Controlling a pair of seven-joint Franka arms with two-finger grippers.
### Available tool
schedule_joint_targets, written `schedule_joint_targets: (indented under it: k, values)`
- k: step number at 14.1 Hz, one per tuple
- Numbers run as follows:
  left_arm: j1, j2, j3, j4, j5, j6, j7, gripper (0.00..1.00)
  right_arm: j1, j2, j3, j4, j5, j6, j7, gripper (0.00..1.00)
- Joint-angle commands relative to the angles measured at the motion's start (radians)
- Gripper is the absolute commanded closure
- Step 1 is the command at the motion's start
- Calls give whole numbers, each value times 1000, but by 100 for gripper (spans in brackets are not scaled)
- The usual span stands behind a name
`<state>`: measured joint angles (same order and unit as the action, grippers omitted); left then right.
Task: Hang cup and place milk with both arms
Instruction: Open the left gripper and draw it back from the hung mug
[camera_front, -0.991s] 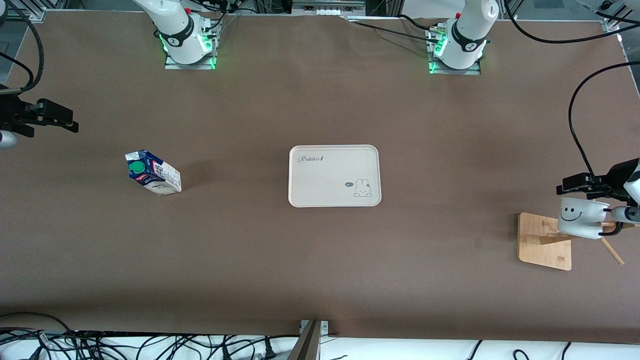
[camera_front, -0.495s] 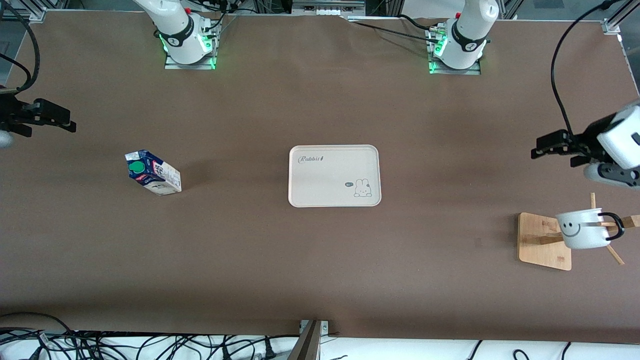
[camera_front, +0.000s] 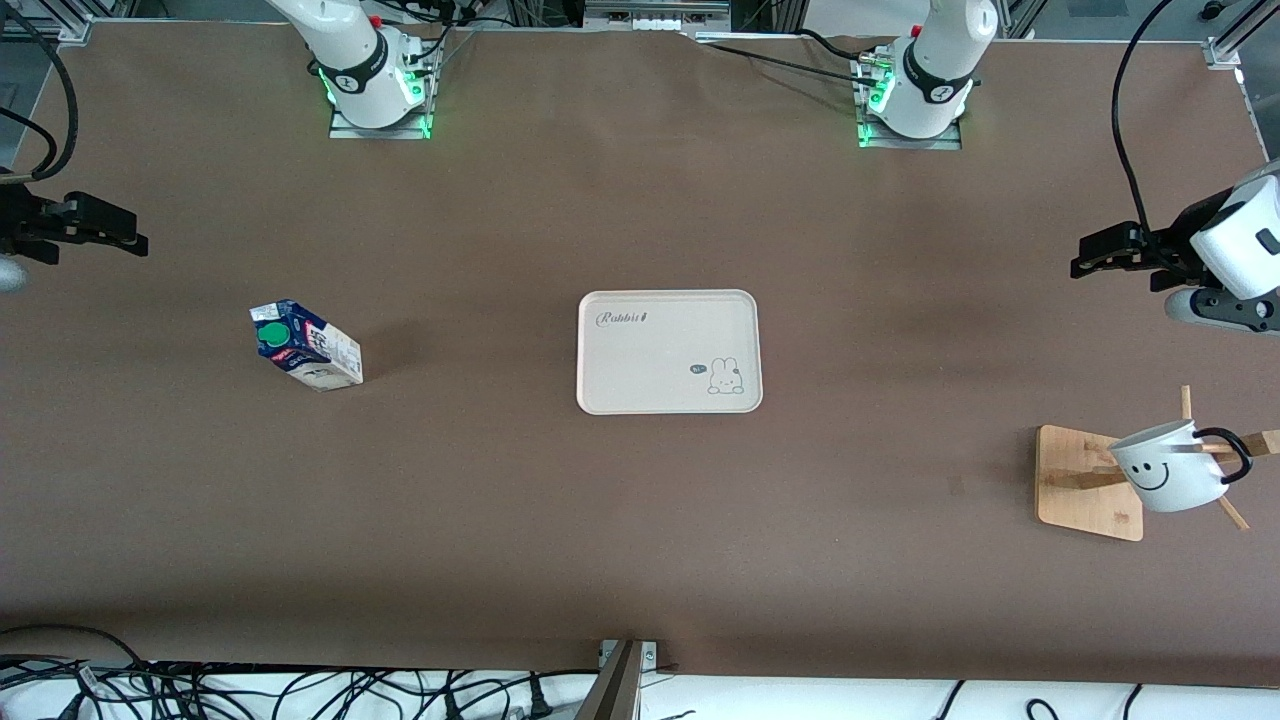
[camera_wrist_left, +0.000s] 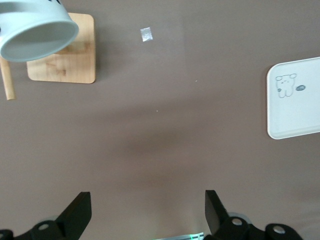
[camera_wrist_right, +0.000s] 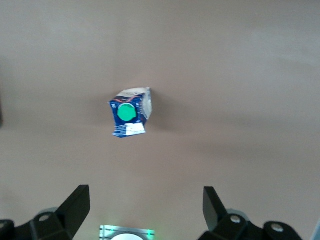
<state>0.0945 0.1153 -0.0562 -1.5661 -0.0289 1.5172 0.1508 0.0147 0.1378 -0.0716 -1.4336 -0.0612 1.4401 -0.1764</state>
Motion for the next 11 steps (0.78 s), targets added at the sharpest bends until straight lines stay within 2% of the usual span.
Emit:
schedule_joint_targets:
  k: [1,3,6,11]
  values:
    - [-13,-80,-20,-87,46,53,-51,0,-16,2,58,19,-94,-17,14,0]
    - [-18,-120,-22,-146,41,102,-51,0,-18,2,58,19,-85,-15,14,0]
    - [-7,-121,-22,-146,6,126,-53,0,-25,2,56,19,3,0,23,0]
    - [-1,-123,-20,-144,-17,136,-59,0,-30,2,58,18,4,20,25,0]
